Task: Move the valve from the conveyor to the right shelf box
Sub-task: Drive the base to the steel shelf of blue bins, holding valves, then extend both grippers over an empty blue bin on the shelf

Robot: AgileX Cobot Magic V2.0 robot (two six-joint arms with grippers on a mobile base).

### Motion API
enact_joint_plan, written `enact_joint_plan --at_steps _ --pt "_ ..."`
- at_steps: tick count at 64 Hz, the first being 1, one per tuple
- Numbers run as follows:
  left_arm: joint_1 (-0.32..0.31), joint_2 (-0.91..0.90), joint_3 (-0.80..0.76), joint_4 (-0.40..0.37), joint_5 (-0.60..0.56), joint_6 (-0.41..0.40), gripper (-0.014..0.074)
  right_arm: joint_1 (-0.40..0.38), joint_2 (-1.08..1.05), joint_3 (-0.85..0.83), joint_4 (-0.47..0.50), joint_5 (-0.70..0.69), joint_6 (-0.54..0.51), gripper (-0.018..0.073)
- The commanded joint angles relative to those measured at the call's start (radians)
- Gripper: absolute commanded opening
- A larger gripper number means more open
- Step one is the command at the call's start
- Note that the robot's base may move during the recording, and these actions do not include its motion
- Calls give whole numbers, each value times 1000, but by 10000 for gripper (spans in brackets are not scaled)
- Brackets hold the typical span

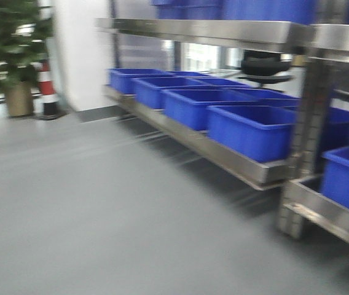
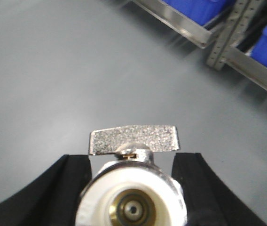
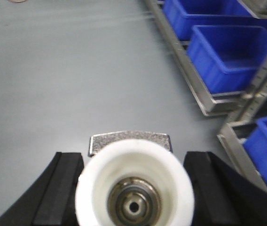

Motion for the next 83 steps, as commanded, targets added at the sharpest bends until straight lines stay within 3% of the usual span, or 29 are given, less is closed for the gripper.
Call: enact_joint_plan --at_steps 1,83 --pt "-5 -11 -12 -7 -42 -7 -111 0 -17 -19 -4 -68 -7 -154" --pt "-5 -11 -12 -7 -42 -7 -111 0 -17 -19 -4 -68 -7 -154"
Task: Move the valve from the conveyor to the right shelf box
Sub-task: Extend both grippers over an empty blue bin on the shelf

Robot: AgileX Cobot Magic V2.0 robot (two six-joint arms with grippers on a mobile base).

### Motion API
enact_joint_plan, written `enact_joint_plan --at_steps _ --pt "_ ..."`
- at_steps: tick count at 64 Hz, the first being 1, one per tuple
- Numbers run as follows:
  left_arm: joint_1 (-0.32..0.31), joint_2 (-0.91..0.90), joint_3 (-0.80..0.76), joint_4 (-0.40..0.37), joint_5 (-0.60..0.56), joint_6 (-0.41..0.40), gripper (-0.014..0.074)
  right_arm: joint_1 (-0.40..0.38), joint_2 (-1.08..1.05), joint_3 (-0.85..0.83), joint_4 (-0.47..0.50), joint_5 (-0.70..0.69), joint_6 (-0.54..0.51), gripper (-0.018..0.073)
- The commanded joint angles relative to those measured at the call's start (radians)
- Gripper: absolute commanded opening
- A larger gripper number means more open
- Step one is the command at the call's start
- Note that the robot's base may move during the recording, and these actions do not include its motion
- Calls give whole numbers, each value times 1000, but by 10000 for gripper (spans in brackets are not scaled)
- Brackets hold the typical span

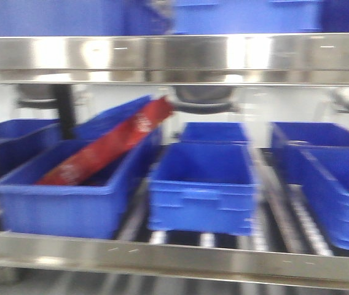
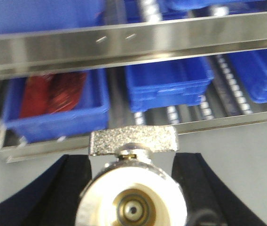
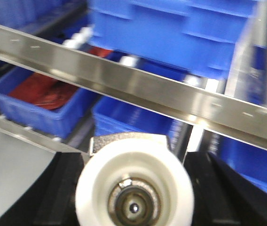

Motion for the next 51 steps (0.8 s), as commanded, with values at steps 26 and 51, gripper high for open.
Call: enact_joint_plan --at_steps 26,51 --pt "-5 -11 -12 -5 -42 -7 -111 0 -17 -19 0 -68 -7 -154" --pt "-5 -11 -12 -5 -42 -7 -111 0 -17 -19 0 -68 -7 -154"
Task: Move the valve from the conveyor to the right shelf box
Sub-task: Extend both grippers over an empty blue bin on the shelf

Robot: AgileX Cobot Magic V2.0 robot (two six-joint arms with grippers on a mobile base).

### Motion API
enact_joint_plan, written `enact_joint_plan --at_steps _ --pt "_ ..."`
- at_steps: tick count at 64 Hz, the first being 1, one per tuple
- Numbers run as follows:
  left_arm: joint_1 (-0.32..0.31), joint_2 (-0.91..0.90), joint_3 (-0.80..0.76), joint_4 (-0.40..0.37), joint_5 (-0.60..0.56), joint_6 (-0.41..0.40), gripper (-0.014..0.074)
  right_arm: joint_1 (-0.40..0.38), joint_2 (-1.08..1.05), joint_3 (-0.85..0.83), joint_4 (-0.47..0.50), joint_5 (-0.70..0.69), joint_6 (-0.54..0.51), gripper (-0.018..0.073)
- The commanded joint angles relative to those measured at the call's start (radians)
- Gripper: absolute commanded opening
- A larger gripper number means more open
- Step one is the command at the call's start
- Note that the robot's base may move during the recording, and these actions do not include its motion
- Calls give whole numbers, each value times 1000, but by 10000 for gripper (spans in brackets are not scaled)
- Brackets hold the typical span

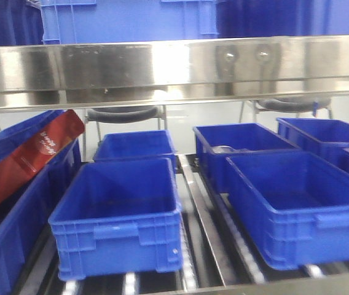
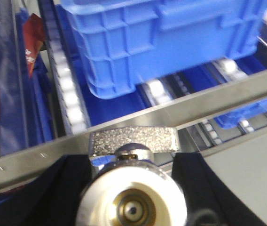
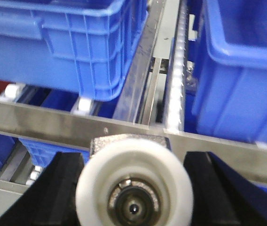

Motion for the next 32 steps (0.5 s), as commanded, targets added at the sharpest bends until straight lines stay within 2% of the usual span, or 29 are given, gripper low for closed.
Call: enact_joint_plan --at_steps 1,32 --pt "-5 -11 -12 -1 -42 -7 -111 0 -17 -19 0 -68 -7 -154" --pt "-5 -11 -12 -1 -42 -7 -111 0 -17 -19 0 -68 -7 -154"
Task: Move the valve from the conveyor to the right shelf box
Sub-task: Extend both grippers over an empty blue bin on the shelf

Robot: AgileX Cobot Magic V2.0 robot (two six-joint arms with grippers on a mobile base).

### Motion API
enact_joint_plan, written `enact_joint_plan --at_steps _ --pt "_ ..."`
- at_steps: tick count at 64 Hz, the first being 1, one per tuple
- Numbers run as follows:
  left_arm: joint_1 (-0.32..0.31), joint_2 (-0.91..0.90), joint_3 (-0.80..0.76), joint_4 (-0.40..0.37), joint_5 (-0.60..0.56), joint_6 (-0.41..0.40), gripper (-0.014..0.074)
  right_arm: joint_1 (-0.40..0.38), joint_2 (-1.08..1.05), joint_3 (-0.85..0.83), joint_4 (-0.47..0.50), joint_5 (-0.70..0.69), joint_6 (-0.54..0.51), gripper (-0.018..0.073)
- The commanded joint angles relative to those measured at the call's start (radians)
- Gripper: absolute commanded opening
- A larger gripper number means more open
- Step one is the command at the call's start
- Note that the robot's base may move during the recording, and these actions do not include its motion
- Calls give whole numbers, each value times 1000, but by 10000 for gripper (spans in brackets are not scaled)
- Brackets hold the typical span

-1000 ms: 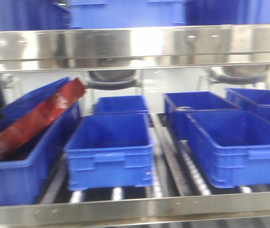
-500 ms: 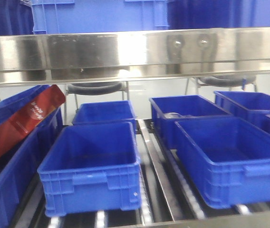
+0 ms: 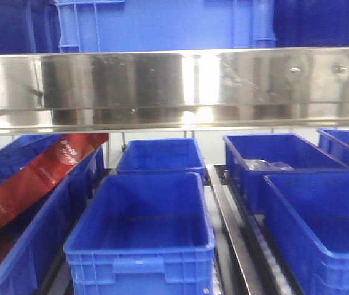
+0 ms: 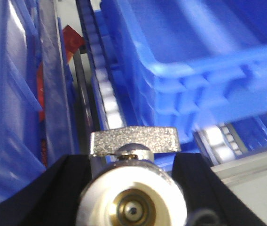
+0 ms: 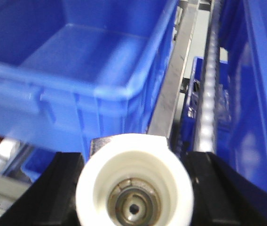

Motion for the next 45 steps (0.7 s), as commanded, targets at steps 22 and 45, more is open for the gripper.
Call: enact_joint_plan --at_steps 22,45 --pt "-5 -11 -12 -3 -42 -7 -111 0 -17 -19 0 -68 -7 -154" --pt "-5 -11 -12 -3 -42 -7 -111 0 -17 -19 0 -68 -7 -154"
